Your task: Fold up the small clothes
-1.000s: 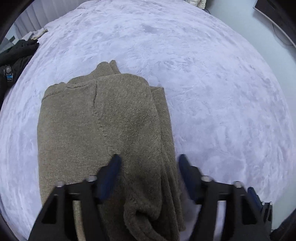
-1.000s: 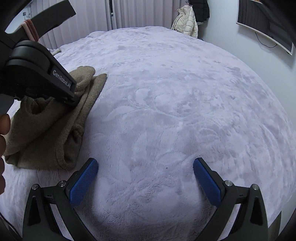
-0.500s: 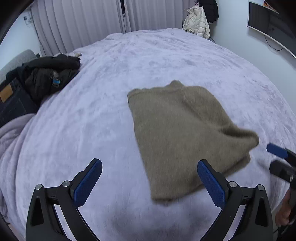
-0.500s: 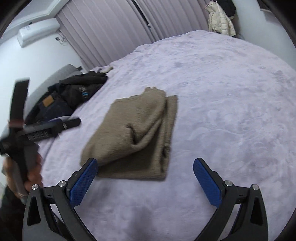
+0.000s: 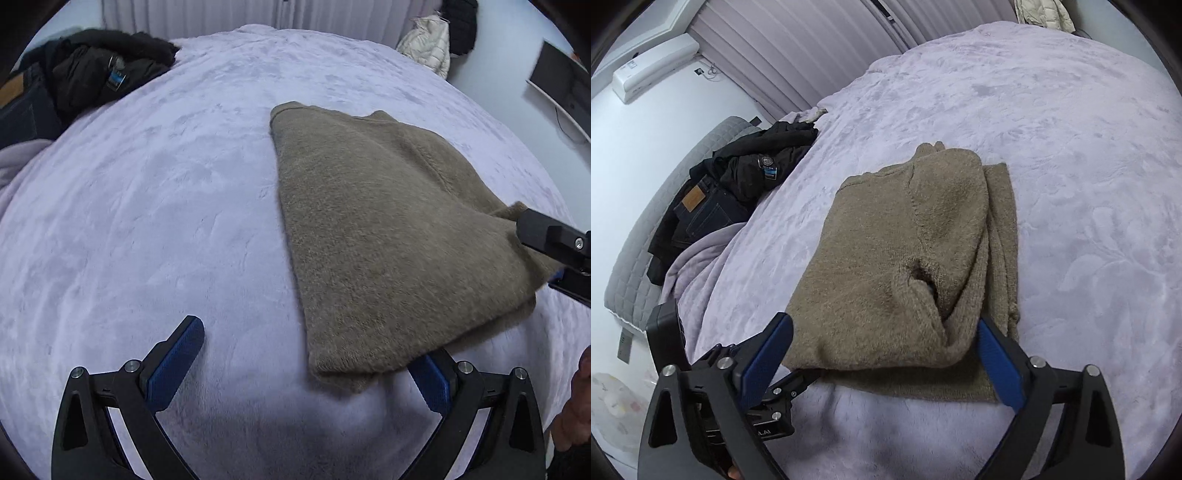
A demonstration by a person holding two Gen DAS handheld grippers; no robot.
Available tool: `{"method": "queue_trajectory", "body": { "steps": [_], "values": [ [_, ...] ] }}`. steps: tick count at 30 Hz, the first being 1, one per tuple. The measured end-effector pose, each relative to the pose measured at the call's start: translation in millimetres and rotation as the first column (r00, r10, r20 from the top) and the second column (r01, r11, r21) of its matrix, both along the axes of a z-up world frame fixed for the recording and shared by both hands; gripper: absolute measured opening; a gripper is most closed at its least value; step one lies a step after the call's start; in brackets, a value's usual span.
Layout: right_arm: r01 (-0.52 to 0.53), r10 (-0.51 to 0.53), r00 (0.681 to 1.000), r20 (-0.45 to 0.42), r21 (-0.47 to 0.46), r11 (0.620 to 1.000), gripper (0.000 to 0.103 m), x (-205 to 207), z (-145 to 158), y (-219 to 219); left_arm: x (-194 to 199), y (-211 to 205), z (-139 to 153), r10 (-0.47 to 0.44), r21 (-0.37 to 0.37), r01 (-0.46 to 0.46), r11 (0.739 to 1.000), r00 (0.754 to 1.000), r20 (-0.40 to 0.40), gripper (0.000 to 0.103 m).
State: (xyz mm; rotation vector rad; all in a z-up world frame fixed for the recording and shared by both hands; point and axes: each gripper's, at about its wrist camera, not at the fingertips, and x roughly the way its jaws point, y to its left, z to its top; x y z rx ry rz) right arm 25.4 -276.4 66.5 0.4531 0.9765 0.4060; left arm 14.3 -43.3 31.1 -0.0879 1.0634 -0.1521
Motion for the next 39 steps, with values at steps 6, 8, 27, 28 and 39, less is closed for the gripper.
{"method": "queue_trajectory", "body": {
  "steps": [6, 8, 27, 28, 39],
  "values": [
    [0.005, -0.005, 1.0, 0.03, -0.007, 1.0, 0.018, 0, 13, -3, -20, 16, 5, 0.014, -0.122, -0.017, 0.992, 1.0, -0.026, 0.07],
    [0.014, -0.006, 0.993, 0.121, -0.073, 0.997, 0.017, -21, 33, -2, -26, 12, 4, 0.009, -0.077, -0.011, 0.997, 0.999, -0.032, 0.071],
    [0.089, -0.035, 0.969, 0.245, -0.214, 0.973, 0.072, -22, 51, -33, -5, -4, 70, -0.118, -0.118, 0.126, 0.985, 0.99, 0.071, 0.093],
    [0.054, -0.003, 0.97, 0.245, -0.203, 0.978, 0.072, -18, 53, -27, 5, -9, 70, -0.125, -0.138, 0.134, 0.981, 0.989, 0.073, 0.093],
    [-0.027, 0.029, 0.999, 0.042, -0.045, 0.999, 0.06, 43, 1, -56, 46, -18, 7, -0.044, -0.177, 0.02, 0.984, 0.99, -0.133, 0.103]
  ]
}}
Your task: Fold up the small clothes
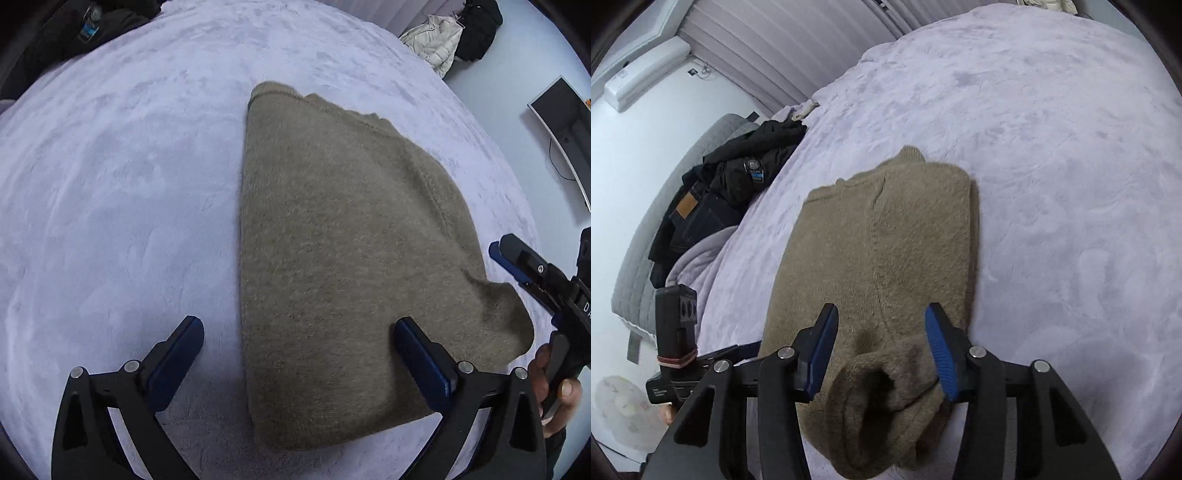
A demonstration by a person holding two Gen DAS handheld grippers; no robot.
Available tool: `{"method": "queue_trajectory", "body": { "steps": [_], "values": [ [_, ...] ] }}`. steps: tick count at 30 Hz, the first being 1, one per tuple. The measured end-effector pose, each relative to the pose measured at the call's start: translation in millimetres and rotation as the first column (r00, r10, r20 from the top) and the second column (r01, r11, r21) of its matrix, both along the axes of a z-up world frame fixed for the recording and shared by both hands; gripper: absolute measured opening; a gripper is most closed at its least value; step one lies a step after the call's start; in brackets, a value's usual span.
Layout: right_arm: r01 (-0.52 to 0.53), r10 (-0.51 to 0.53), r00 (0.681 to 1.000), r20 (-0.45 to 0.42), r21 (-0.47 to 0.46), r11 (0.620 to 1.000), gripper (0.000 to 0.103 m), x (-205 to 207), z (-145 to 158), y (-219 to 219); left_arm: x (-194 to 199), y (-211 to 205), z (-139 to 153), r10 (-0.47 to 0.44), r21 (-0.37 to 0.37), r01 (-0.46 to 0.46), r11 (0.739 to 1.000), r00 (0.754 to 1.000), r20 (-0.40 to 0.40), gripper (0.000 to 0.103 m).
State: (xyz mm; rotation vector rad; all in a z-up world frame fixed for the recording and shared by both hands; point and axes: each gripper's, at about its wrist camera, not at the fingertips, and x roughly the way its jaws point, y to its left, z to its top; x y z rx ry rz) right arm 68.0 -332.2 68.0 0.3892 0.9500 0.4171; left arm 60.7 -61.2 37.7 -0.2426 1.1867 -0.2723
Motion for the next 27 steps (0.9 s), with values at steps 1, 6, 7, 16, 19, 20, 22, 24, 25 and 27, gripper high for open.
{"method": "queue_trajectory", "body": {
  "steps": [1, 6, 7, 16, 19, 20, 22, 24, 25, 27],
  "values": [
    [0.009, -0.007, 0.999, 0.036, -0.052, 0.999, 0.064, 2, 9, 0, 2, -5, 6, -0.007, 0.017, 0.007, 1.0, 1.0, 0.021, 0.103],
    [-0.065, 0.073, 0.996, 0.044, -0.151, 0.986, 0.068, 43, 22, 23, 22, -42, 15, -0.03, 0.197, 0.014, 0.98, 0.996, 0.08, 0.103],
    [-0.104, 0.106, 0.994, 0.007, -0.142, 0.984, 0.069, 56, 17, 30, 27, -48, 8, -0.027, 0.255, 0.008, 0.967, 0.997, 0.071, 0.103],
    [-0.151, 0.112, 0.981, -0.158, -0.263, 0.953, 0.076, 132, -41, 52, 46, -47, -7, -0.015, 0.248, -0.002, 0.969, 0.998, 0.067, 0.103],
    [-0.191, 0.148, 0.979, -0.137, -0.4, 0.897, 0.085, 140, -50, 75, 45, -45, -8, -0.004, 0.248, -0.011, 0.969, 0.998, 0.059, 0.103],
    [-0.203, 0.153, 0.977, -0.149, -0.417, 0.886, 0.089, 143, -54, 78, 44, -44, -8, -0.002, 0.246, -0.011, 0.969, 0.998, 0.056, 0.103],
    [-0.201, 0.141, 0.974, -0.178, -0.381, 0.902, 0.09, 148, -53, 74, 43, -42, -4, 0.0, 0.235, -0.01, 0.972, 0.999, 0.046, 0.103],
    [-0.174, 0.109, 0.976, -0.187, -0.381, 0.908, 0.09, 144, -44, 67, 43, -35, 9, 0.006, 0.231, -0.02, 0.973, 0.998, 0.06, 0.103],
    [-0.143, 0.081, 0.983, -0.166, -0.405, 0.903, 0.09, 136, -34, 63, 45, -29, 17, 0.023, 0.232, -0.044, 0.972, 0.996, 0.089, 0.103],
    [-0.087, 0.059, 0.995, -0.078, -0.446, 0.891, 0.09, 112, -9, 58, 58, -13, 29, 0.077, 0.213, -0.1, 0.972, 0.99, 0.117, 0.103]
  ]
}}
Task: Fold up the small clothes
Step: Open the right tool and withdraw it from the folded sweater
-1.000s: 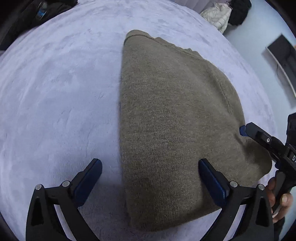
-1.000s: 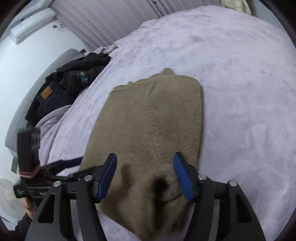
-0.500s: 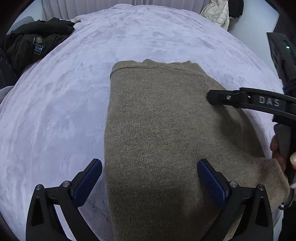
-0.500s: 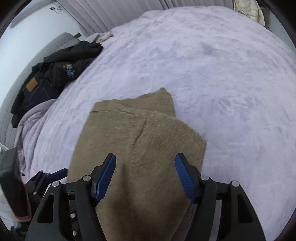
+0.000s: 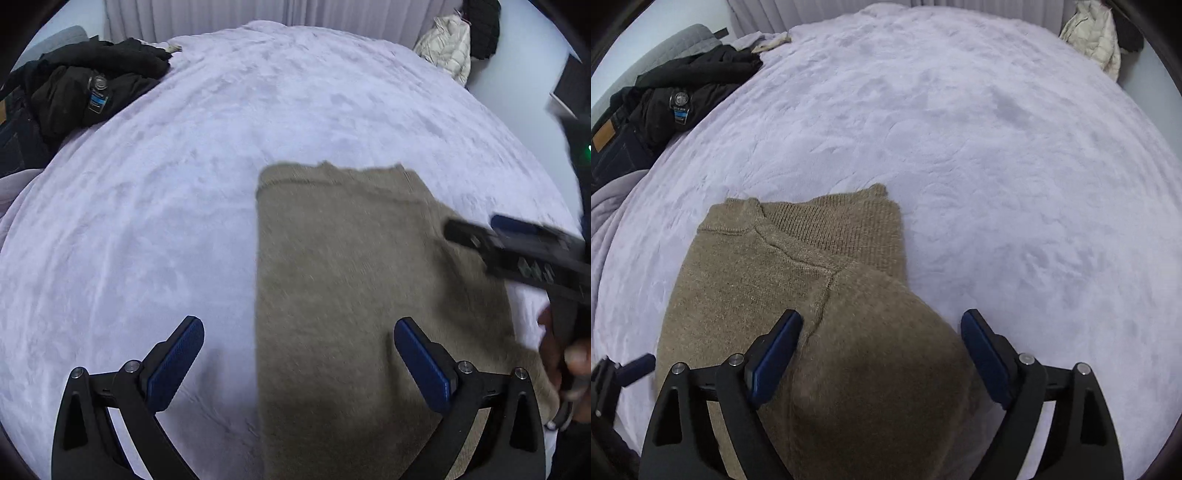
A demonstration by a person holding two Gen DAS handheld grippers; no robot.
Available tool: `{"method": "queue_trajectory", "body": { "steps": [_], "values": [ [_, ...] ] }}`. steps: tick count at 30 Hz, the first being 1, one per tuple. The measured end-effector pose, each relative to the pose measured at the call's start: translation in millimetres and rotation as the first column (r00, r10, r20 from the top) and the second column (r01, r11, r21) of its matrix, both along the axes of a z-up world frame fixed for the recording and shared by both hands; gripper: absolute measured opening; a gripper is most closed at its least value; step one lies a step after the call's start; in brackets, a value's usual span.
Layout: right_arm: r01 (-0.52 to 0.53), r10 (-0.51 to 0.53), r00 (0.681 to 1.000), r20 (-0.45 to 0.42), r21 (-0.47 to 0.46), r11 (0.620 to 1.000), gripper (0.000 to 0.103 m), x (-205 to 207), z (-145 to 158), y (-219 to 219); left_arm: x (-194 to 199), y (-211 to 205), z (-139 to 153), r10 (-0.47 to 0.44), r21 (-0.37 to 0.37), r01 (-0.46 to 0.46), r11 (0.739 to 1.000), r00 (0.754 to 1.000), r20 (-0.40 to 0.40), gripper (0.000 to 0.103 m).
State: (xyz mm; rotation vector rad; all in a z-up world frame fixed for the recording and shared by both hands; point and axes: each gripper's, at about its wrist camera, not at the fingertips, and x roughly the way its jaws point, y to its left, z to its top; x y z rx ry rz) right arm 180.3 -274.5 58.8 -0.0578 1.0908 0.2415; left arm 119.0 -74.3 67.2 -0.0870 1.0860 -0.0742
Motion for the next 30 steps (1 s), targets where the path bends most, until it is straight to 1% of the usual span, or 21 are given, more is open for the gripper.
{"method": "queue_trajectory", "body": {
  "steps": [2, 4, 5, 7, 9, 11, 12, 13, 14, 15, 16, 18, 19, 20, 22, 23, 24, 26, 27, 28, 30],
  "values": [
    [-0.01, 0.011, 0.997, 0.073, -0.012, 1.0, 0.09, -29, 22, -3, 22, 12, 0, 0.049, -0.018, -0.049, 0.999, 0.998, -0.036, 0.103],
    [-0.06, 0.06, 0.991, 0.12, 0.0, 0.998, 0.09, -59, 37, -1, 46, 13, -9, 0.056, 0.006, -0.056, 0.998, 0.995, -0.088, 0.103],
    [-0.095, 0.092, 0.986, 0.136, 0.014, 0.995, 0.09, -73, 42, 2, 58, 10, -15, 0.061, 0.035, -0.058, 0.998, 0.992, -0.107, 0.103],
    [-0.186, 0.172, 0.97, 0.172, 0.073, 0.98, 0.09, -104, 51, 10, 72, 2, -25, 0.049, 0.055, -0.042, 0.998, 0.99, -0.132, 0.103],
    [-0.287, 0.256, 0.942, 0.216, 0.127, 0.949, 0.09, -135, 56, 17, 79, -6, -34, 0.038, 0.053, -0.031, 0.998, 0.989, -0.141, 0.103],
    [-0.337, 0.303, 0.923, 0.239, 0.119, 0.934, 0.09, -154, 49, 23, 80, -16, -44, 0.028, 0.072, -0.017, 0.997, 0.989, -0.148, 0.103],
    [-0.339, 0.31, 0.922, 0.23, 0.094, 0.936, 0.09, -158, 41, 24, 79, -19, -48, 0.029, 0.09, -0.016, 0.996, 0.989, -0.143, 0.103],
    [-0.319, 0.302, 0.931, 0.203, 0.056, 0.946, 0.09, -161, 28, 23, 79, -21, -50, 0.029, 0.097, -0.016, 0.995, 0.991, -0.132, 0.103],
    [-0.3, 0.289, 0.942, 0.168, 0.041, 0.953, 0.09, -161, 15, 20, 78, -21, -51, 0.029, 0.097, -0.017, 0.995, 0.992, -0.121, 0.103],
    [-0.285, 0.276, 0.954, 0.119, 0.064, 0.957, 0.09, -162, -1, 13, 77, -21, -52, 0.029, 0.092, -0.018, 0.996, 0.993, -0.117, 0.103],
    [-0.272, 0.264, 0.96, 0.093, 0.084, 0.959, 0.089, -164, -12, 5, 77, -20, -53, 0.029, 0.087, -0.019, 0.996, 0.993, -0.118, 0.103],
    [-0.233, 0.227, 0.972, 0.066, 0.102, 0.967, 0.089, -167, -21, -8, 76, -17, -50, 0.023, 0.089, -0.013, 0.996, 0.993, -0.118, 0.103],
    [-0.201, 0.192, 0.978, 0.083, 0.117, 0.972, 0.089, -170, -15, -15, 75, -16, -47, 0.024, 0.095, -0.014, 0.995, 0.993, -0.114, 0.103],
    [-0.183, 0.168, 0.977, 0.128, 0.12, 0.976, 0.089, -175, -2, -18, 75, -17, -44, 0.026, 0.107, -0.014, 0.994, 0.994, -0.105, 0.103],
    [-0.213, 0.179, 0.948, 0.264, 0.109, 0.971, 0.089, -186, 31, -13, 75, -26, -44, 0.014, 0.153, -0.001, 0.988, 0.996, -0.087, 0.103],
    [-0.248, 0.201, 0.928, 0.313, 0.117, 0.962, 0.09, -190, 45, -7, 74, -32, -44, 0.007, 0.182, 0.007, 0.983, 0.997, -0.073, 0.103],
    [-0.296, 0.236, 0.91, 0.341, 0.136, 0.946, 0.09, -190, 56, 3, 72, -36, -44, 0.001, 0.208, 0.011, 0.978, 0.998, -0.057, 0.103],
    [-0.359, 0.291, 0.891, 0.348, 0.148, 0.922, 0.09, -185, 61, 21, 69, -38, -43, -0.007, 0.227, 0.016, 0.974, 0.999, -0.041, 0.103],
    [-0.372, 0.311, 0.888, 0.338, 0.134, 0.918, 0.09, -181, 58, 31, 69, -37, -43, -0.008, 0.223, 0.017, 0.975, 0.999, -0.042, 0.103],
    [-0.371, 0.324, 0.894, 0.31, 0.107, 0.922, 0.09, -175, 48, 39, 69, -36, -44, -0.007, 0.213, 0.017, 0.977, 0.999, -0.046, 0.103],
    [-0.343, 0.316, 0.922, 0.224, 0.096, 0.934, 0.09, -163, 23, 44, 68, -31, -46, -0.006, 0.18, 0.016, 0.984, 0.999, -0.054, 0.103]
  ]
}}
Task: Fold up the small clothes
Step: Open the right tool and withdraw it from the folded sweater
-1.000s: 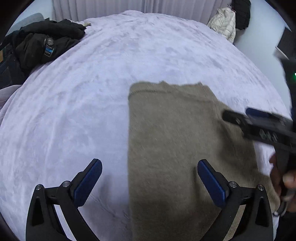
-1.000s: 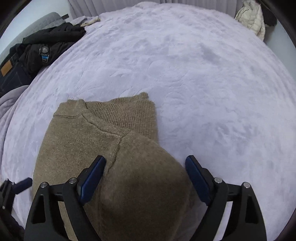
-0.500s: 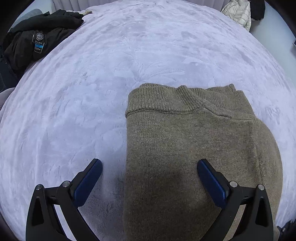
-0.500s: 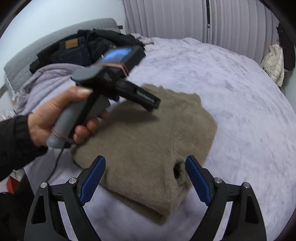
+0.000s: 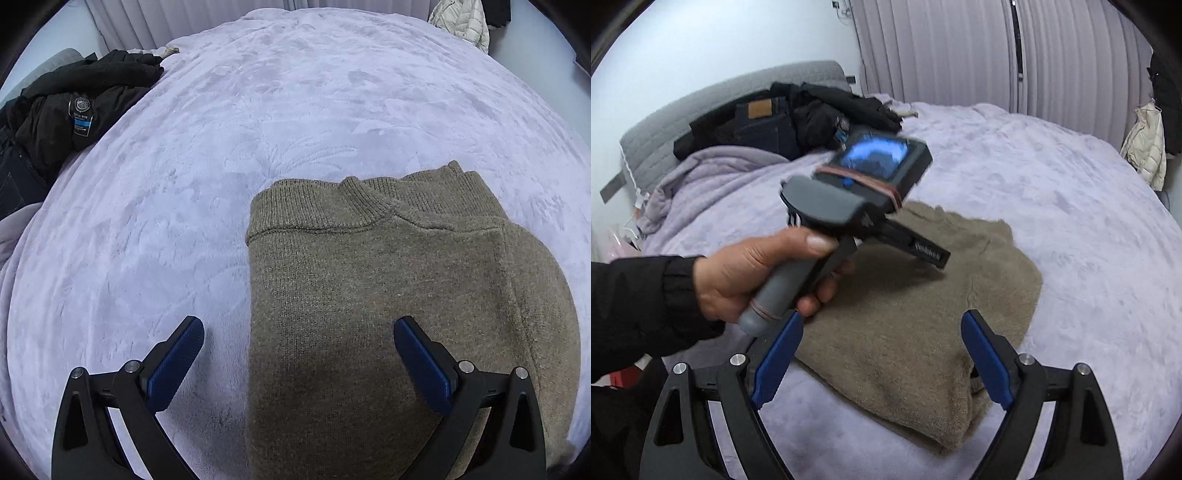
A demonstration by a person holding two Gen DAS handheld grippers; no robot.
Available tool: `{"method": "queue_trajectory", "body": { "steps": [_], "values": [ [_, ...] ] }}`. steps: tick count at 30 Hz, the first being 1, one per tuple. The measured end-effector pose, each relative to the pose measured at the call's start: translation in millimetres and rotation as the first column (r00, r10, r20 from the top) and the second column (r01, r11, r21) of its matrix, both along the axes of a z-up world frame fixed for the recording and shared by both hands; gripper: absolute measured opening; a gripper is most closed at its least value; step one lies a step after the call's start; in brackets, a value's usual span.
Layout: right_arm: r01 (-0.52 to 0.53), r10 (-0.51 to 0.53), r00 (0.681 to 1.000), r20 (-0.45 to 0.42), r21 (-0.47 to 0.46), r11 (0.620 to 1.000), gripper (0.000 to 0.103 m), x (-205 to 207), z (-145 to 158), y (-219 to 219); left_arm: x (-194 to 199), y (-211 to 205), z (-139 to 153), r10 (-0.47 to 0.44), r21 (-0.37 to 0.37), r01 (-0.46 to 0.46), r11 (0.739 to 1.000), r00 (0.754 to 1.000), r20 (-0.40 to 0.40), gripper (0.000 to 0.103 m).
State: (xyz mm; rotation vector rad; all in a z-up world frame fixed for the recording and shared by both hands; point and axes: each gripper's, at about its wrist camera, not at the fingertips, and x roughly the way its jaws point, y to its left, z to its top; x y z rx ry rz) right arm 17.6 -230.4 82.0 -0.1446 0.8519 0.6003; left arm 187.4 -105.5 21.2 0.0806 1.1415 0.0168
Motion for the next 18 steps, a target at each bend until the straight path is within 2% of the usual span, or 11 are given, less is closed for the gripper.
{"method": "queue_trajectory", "body": {
  "steps": [2, 4, 7, 9, 12, 14, 16, 18],
  "values": [
    [0.02, -0.02, 0.996, -0.085, -0.002, 1.0, 0.089, -1, -29, -9, -2, 3, -5, 0.0, -0.037, 0.0, 0.999, 1.0, -0.005, 0.103],
    [0.01, -0.01, 0.999, -0.041, 0.014, 1.0, 0.089, -19, -38, -13, -3, 3, -10, 0.0, -0.043, 0.0, 0.999, 1.0, 0.002, 0.103],
    [-0.016, 0.016, 1.0, 0.001, -0.105, 0.994, 0.09, -25, -41, 6, -3, 2, -6, -0.004, -0.03, 0.004, 1.0, 1.0, -0.012, 0.103],
    [-0.03, 0.028, 0.999, -0.017, -0.129, 0.991, 0.09, -19, -35, 9, -7, 6, 9, -0.009, -0.053, 0.009, 0.999, 1.0, -0.006, 0.103],
    [-0.027, 0.027, 0.999, -0.023, -0.002, 1.0, 0.09, -5, -3, -5, -14, 12, 21, -0.013, -0.093, 0.017, 0.996, 0.999, 0.036, 0.103],
    [-0.022, 0.023, 1.0, -0.012, 0.048, 0.999, 0.091, 13, 10, -14, -12, 6, 7, -0.037, -0.042, 0.037, 0.998, 0.999, -0.007, 0.103],
    [-0.028, 0.031, 0.997, -0.064, 0.051, 0.998, 0.091, 44, 5, -18, -12, 4, -7, -0.049, -0.029, 0.048, 0.998, 0.999, -0.019, 0.103],
    [-0.024, 0.031, 0.987, -0.159, 0.049, 0.999, 0.091, 75, -13, -15, -12, 8, -7, -0.037, -0.053, 0.037, 0.998, 0.999, -0.016, 0.103]
  ]
}}
